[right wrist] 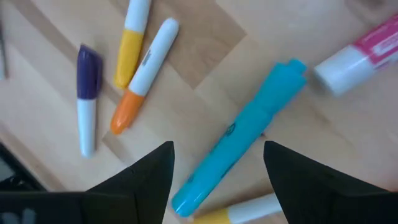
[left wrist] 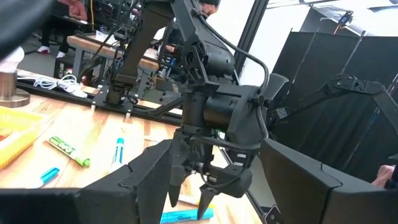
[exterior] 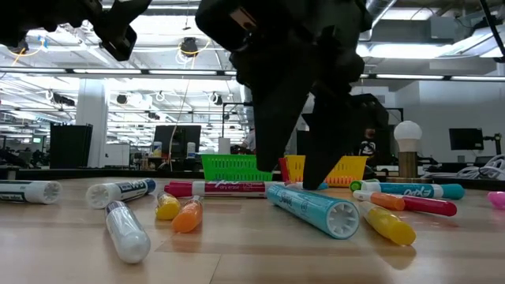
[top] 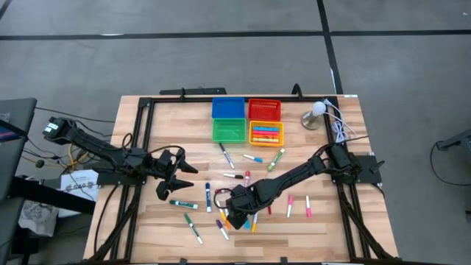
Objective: Pick & Place Markers
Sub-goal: Put the large blue highlighter pen into the yellow bin
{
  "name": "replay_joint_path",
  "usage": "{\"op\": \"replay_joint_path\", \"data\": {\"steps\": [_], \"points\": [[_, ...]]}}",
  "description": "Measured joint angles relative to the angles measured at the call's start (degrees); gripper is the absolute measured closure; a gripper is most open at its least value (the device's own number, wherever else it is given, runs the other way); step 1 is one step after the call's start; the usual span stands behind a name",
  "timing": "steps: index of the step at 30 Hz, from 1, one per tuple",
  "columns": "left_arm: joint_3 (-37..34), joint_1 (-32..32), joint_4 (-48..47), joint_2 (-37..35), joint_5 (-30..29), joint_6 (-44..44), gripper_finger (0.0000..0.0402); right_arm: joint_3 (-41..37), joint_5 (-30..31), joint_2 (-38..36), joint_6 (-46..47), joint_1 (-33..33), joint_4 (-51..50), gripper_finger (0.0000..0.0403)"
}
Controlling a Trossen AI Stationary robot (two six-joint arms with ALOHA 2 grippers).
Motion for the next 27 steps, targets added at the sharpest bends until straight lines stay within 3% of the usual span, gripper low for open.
{"op": "replay_joint_path", "data": {"steps": [19,27], "points": [[0.0,0.0,-0.62,0.02,0.01,0.0,0.016,0.74,-0.38,4.94,5.3,0.74,1.04,0.0165],[0.0,0.0,-0.61,0.02,0.01,-0.01,0.016,0.52,1.43,4.66,6.71,0.78,0.62,0.0225]]}}
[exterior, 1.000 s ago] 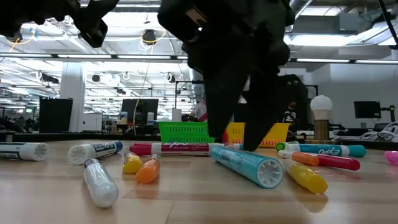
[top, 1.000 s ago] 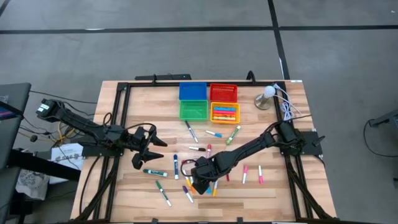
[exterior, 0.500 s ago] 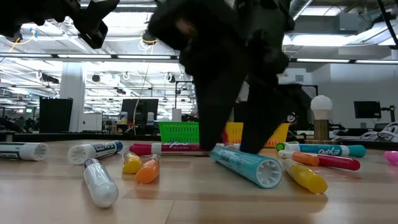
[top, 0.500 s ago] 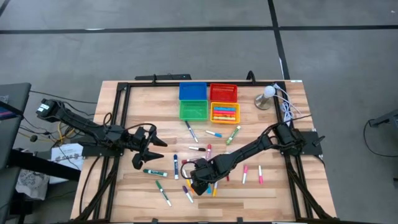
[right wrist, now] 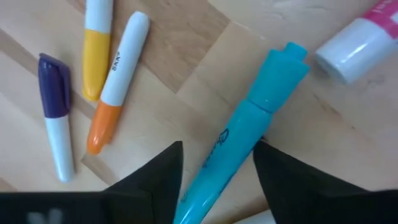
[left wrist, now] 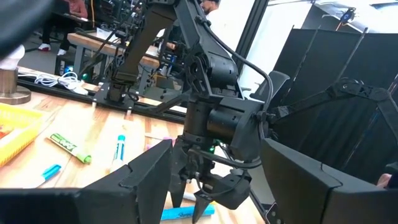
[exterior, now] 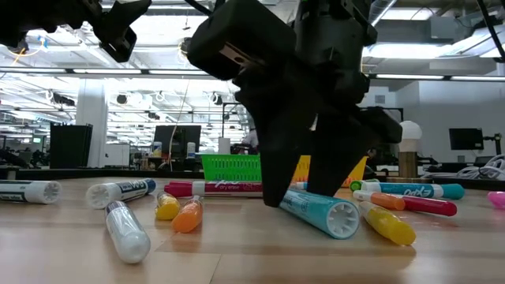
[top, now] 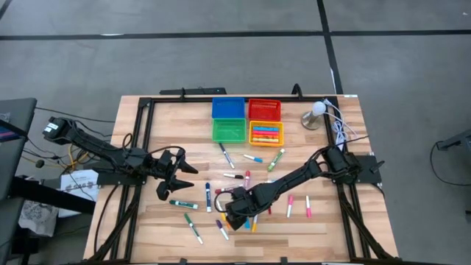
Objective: Pick & Place Markers
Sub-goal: Put the large blue highlighter pen into the yellow bin
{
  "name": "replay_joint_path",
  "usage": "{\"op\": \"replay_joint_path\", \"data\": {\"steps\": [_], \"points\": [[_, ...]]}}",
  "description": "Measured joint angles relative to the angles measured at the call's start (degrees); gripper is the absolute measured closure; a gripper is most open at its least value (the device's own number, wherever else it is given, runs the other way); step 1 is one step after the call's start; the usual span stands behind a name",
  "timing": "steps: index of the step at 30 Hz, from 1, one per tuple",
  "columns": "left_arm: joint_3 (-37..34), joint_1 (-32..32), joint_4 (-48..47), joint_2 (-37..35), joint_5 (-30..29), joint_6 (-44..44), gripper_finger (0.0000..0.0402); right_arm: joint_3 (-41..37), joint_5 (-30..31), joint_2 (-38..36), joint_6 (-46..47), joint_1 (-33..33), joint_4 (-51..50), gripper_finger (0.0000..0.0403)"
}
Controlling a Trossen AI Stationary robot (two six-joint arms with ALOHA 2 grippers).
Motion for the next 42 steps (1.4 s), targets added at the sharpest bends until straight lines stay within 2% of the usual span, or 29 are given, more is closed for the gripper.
{"op": "replay_joint_path", "data": {"steps": [7,13,22,42], "points": [[0.0,0.0,0.01,0.0,0.0,-0.18,0.016,-0.15,0.69,0.0,1.95,-0.01,-0.43,0.0298],[0.0,0.0,0.01,0.0,0.02,-0.18,0.016,-0.15,0.83,0.01,4.54,-0.01,0.21,0.0333],[0.0,0.0,0.01,0.0,0.02,-0.2,0.016,-0.05,0.83,0.07,4.83,-0.01,1.06,0.0336],[0.0,-0.01,-0.14,0.0,0.04,-0.21,0.016,8.35,2.54,0.74,1.01,-0.23,-3.88,0.0336]]}}
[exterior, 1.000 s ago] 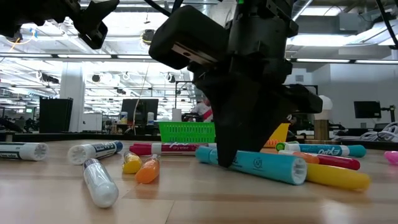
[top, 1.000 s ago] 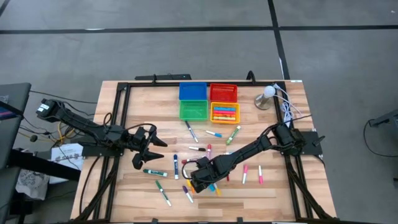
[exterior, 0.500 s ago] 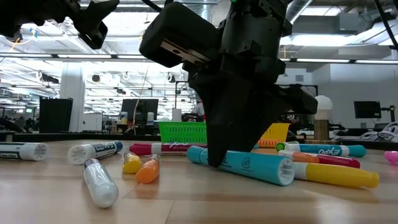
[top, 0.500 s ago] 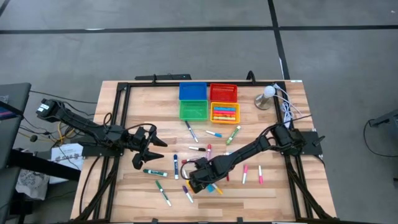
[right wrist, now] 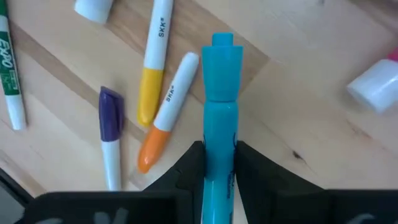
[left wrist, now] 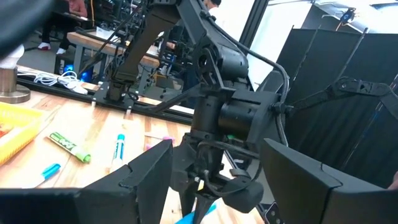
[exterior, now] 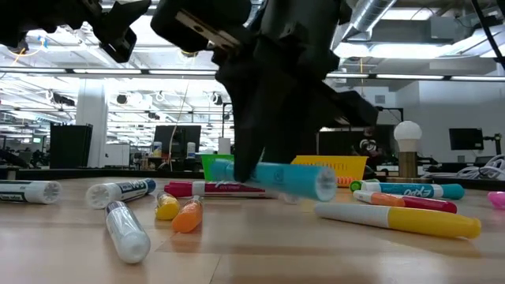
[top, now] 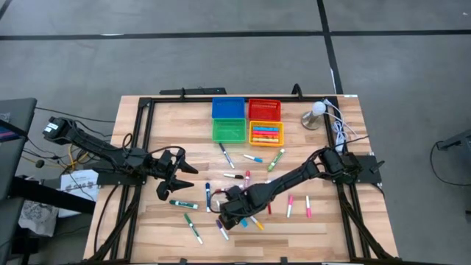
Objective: Pick & Place Markers
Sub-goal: Put the large blue highlighter pen into the yellow bin
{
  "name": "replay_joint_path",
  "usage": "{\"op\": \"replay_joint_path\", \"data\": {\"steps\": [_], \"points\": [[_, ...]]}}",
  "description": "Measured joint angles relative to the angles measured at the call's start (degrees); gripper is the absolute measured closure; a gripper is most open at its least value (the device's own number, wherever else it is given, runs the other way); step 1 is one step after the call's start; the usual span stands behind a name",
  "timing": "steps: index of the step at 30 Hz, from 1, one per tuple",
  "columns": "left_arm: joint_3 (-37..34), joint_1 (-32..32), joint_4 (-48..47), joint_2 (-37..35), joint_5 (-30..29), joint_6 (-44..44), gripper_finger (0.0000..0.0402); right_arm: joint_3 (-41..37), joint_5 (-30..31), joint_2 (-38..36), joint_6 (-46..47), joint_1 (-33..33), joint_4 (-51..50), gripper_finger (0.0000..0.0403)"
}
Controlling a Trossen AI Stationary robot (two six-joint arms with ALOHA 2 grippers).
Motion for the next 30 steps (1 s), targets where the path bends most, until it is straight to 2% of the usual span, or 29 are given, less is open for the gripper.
{"op": "replay_joint_path", "data": {"steps": [9,22,25,30], "points": [[0.0,-0.01,-0.31,0.0,0.11,0.0,0.016,9.19,-0.11,-0.2,-5.58,-0.01,-9.52,0.0336],[0.0,-0.01,-0.59,0.0,0.42,0.2,0.016,24.76,0.14,-0.28,-21.18,-0.31,-25.76,0.0336],[0.0,0.0,-0.66,0.0,0.42,0.2,0.016,28.25,-0.35,-0.33,-25.02,-0.28,-27.45,0.0336],[0.0,0.01,-0.68,0.0,0.42,0.2,0.016,33.99,-4.59,-0.5,-34.86,-0.3,-26.5,0.0336]]}}
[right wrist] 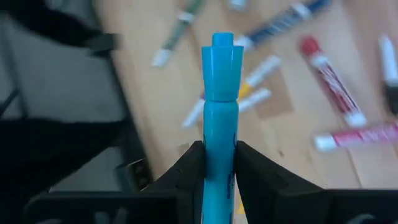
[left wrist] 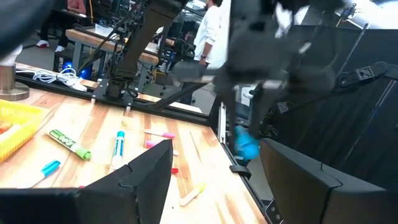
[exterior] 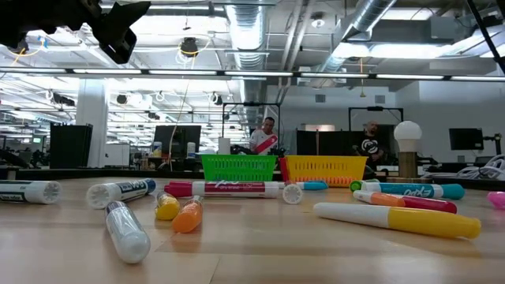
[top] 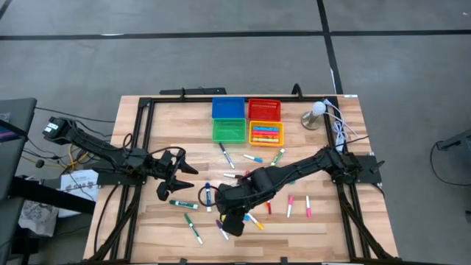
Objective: Pick & Place Markers
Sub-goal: Put the large blue highlighter pen into the yellow bin
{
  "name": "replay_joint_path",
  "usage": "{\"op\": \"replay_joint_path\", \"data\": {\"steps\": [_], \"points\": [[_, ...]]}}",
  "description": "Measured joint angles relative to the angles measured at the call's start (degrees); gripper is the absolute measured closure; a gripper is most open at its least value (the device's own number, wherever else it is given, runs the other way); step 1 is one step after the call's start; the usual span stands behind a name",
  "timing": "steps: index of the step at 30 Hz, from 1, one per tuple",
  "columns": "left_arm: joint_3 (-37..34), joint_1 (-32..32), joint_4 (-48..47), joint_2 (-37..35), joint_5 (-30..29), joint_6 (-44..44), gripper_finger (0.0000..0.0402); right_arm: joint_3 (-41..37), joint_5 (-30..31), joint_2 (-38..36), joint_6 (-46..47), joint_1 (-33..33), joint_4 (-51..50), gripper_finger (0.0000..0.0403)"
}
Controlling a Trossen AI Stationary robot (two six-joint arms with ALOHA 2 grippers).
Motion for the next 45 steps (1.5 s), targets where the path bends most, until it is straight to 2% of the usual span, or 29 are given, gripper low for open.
{"op": "replay_joint_path", "data": {"steps": [7,9,14,23,27,36,41,45], "points": [[0.0,0.0,0.0,0.0,0.02,-0.17,0.016,-1.18,-8.72,-4.88,-16.25,0.23,8.71,0.0336],[0.0,0.0,0.0,-0.02,0.02,-0.2,0.016,-1.16,-9.23,-5.94,-19.69,0.69,11.21,0.0336],[0.0,-0.02,0.01,-0.01,0.04,-0.19,0.016,-1.16,-9.32,-7.78,-22.09,1.34,15.24,0.0336],[-0.01,0.0,0.0,-0.02,0.04,-0.13,0.016,-1.16,-8.66,-7.89,-21.87,1.02,12.44,0.0336],[0.0,0.0,0.01,-0.01,0.04,0.28,0.016,-1.18,-2.78,-7.89,-18.95,0.45,6.05,0.0336],[-0.02,0.07,0.01,-0.01,0.04,2.52,0.016,-1.6,20.08,-7.82,-10.37,-2.25,-12.55,0.0336],[-0.02,1.25,0.01,-0.02,0.04,3.02,0.016,-1.6,24.33,-7.82,-10.22,-5.99,-18.59,0.0336],[-0.02,2.68,0.02,-0.02,0.04,3.04,0.016,-1.6,24.55,-7.82,-16.69,-9.93,-18.56,0.0336]]}}
